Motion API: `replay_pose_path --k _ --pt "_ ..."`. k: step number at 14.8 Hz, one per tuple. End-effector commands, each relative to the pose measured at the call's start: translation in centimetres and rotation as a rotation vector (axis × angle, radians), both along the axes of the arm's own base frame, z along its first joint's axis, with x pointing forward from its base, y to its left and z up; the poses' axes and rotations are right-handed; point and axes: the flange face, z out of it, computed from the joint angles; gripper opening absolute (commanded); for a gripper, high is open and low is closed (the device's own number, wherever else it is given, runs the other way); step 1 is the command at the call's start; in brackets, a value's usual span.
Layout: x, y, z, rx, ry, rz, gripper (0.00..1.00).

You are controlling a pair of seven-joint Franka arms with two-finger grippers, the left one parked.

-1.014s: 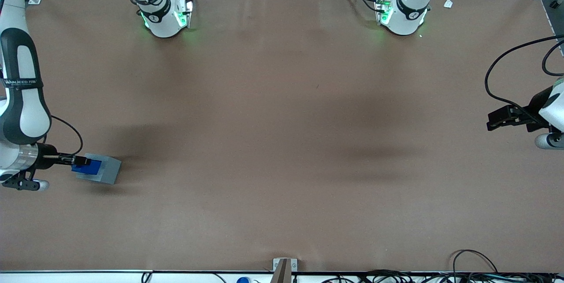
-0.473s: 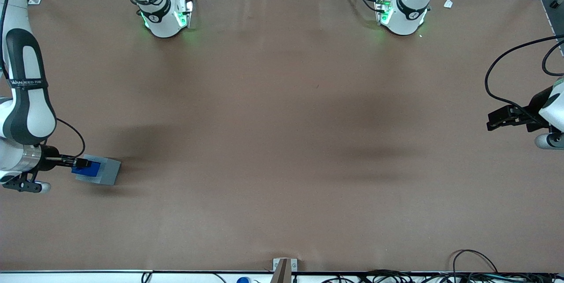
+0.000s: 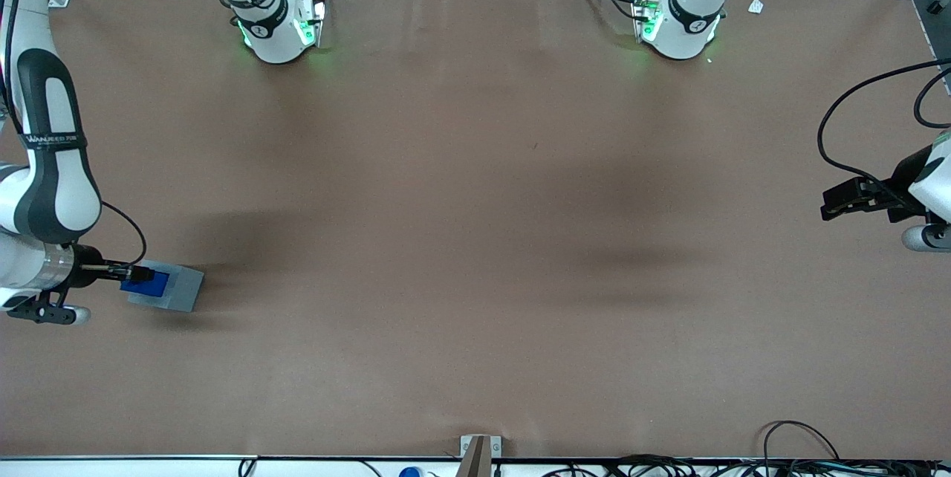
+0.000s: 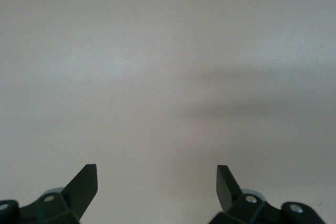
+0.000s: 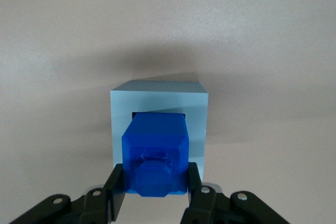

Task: Insert blue part into gray base with right arm
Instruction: 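Push the blue block into the gray base's square opening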

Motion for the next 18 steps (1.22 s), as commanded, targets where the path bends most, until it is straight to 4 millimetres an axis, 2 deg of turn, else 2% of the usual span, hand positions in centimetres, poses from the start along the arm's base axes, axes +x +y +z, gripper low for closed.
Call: replay_pose_path --k 1,2,3,5,9,15,18 --pt "0.0 -0.5 -3.2 -0.018 0.014 -0.009 0.01" --pt "0.0 -0.5 -3.2 -0.018 0.016 -0.012 0.03" --pt "0.0 -0.5 -3.4 -0.018 0.019 -0.019 0.14" --pt "0.1 -0.1 -3.4 -0.020 0.021 -0.031 0.66" --pt "0.0 -0.1 -3.7 -0.019 0.025 -0.031 1.00" --pt "0.2 -0.4 -2.8 -0.016 0.014 -0.040 1.00" --pt "0.5 0.1 -1.3 -0.022 -0.006 -0.031 1.00"
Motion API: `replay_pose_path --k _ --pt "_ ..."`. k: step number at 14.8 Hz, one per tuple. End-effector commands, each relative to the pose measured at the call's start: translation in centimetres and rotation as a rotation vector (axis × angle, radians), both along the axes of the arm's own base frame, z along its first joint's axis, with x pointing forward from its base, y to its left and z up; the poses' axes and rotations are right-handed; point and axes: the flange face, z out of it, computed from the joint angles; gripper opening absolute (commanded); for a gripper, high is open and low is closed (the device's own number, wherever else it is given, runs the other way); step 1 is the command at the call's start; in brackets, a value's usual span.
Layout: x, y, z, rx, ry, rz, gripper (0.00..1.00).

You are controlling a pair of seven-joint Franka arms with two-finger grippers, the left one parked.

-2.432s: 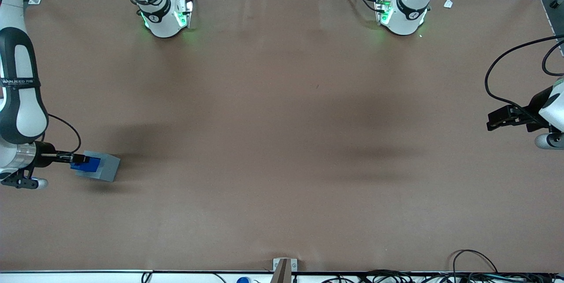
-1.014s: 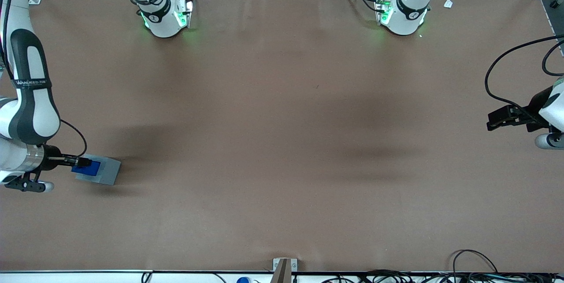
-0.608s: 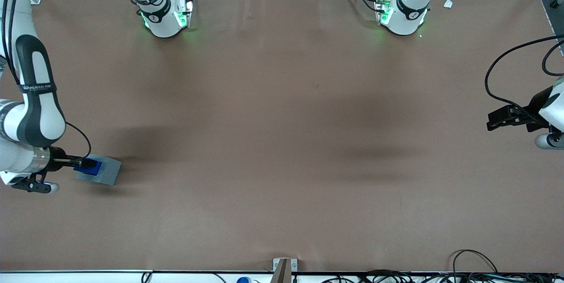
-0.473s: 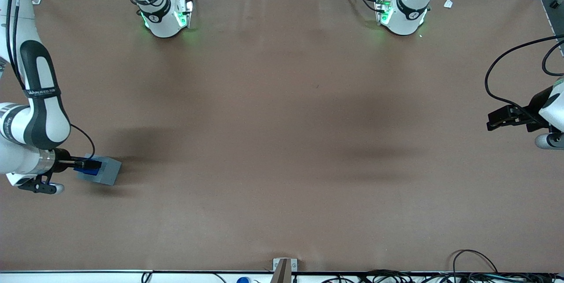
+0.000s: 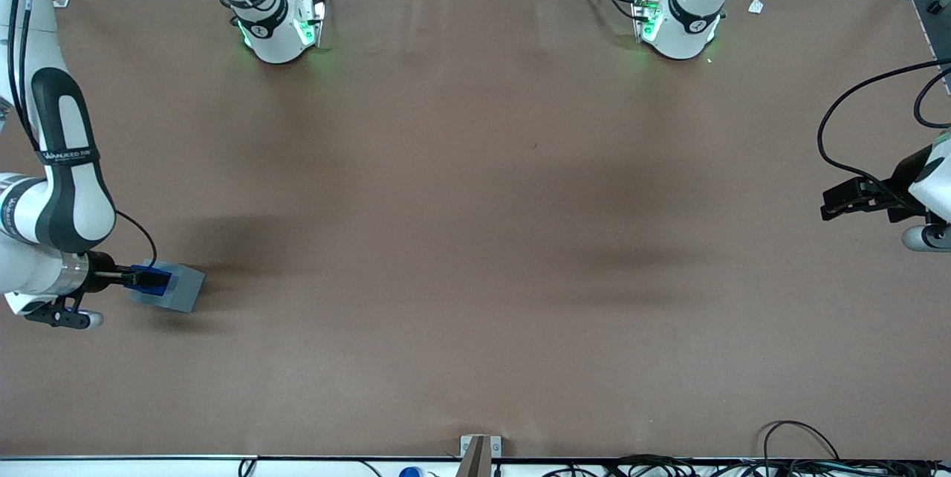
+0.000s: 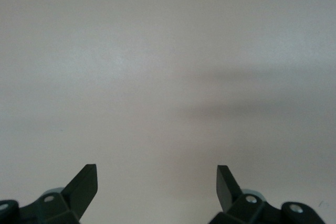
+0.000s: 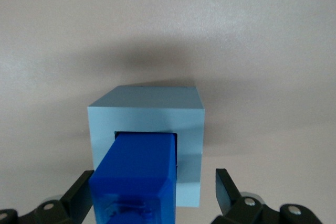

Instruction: Insert blue part into gray base with right arm

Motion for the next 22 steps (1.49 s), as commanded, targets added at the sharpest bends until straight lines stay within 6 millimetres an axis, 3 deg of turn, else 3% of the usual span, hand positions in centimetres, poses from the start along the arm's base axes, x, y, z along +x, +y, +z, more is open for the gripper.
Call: replay_pose_path --k 1,4,6,9,12,13,15,17,22 --pt "0.2 0.7 2.8 -0.018 -0.024 0.000 1.00" --pt "-0.4 1.1 8.7 -0.028 -0.051 0.007 1.00" --pt "-1.3 1.7 13.7 -0.038 -0.072 0.017 1.00" --pt "-3.6 4.1 20.9 -0.036 -0.086 0.025 1.00" --pt "-6.8 8.0 29.2 -0.025 -0.119 0.036 1.00" --pt "-8.1 10.2 31.7 -0.033 -0.125 0.021 1.00" --pt "-10.5 13.6 35.7 -0.049 -0.137 0.011 1.00" --pt "-11.3 14.9 37.2 -0.051 -0.159 0.030 1.00" --pt "-10.9 16.2 37.2 -0.072 -0.176 0.059 1.00"
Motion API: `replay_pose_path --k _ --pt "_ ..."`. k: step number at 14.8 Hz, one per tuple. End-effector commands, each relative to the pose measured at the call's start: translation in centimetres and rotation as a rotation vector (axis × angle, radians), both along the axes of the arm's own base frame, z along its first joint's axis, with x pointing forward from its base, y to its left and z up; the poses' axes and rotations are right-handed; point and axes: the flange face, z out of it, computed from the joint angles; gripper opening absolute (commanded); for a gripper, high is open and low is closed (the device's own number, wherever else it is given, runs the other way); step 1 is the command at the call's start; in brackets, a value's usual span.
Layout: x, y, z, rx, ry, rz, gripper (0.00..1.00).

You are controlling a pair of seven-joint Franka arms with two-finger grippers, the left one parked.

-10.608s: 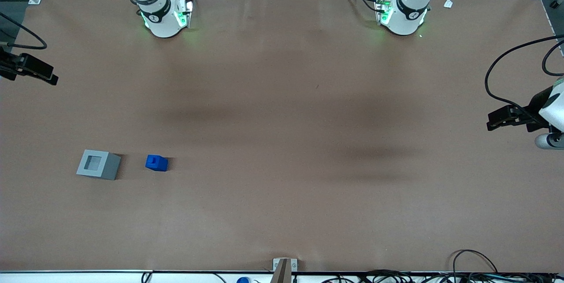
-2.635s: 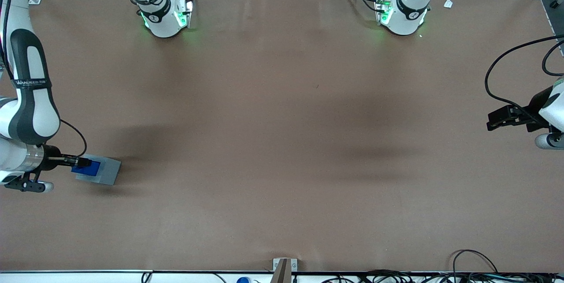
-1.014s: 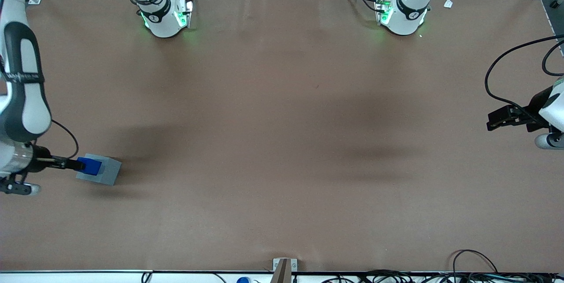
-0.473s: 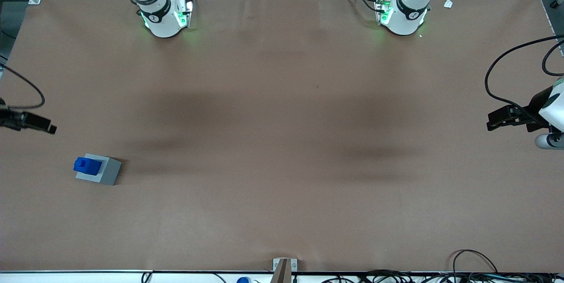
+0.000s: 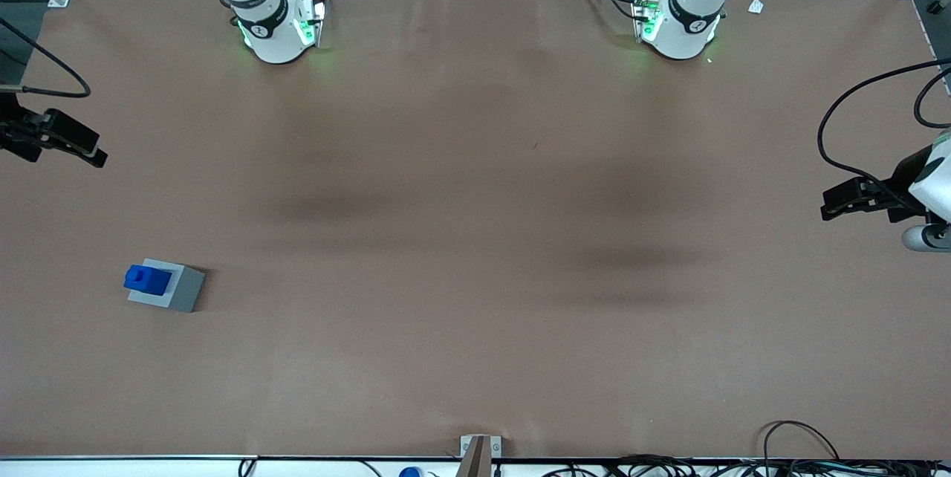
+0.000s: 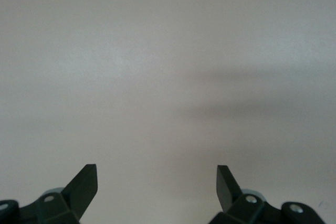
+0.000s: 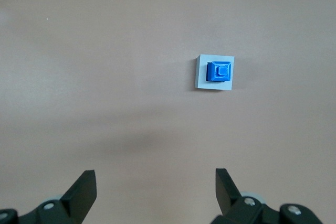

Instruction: Insert blue part into gray base with right arm

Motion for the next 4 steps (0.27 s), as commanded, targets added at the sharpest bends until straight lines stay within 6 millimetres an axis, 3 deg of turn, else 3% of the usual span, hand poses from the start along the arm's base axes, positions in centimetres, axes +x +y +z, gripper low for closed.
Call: replay_pose_path --k 1,4 --pt "-0.11 0.21 -0.16 -0.019 -0.003 -0.003 1.00" --pt "-0.09 -0.34 0.55 -0.021 -0.014 -0.008 1.00"
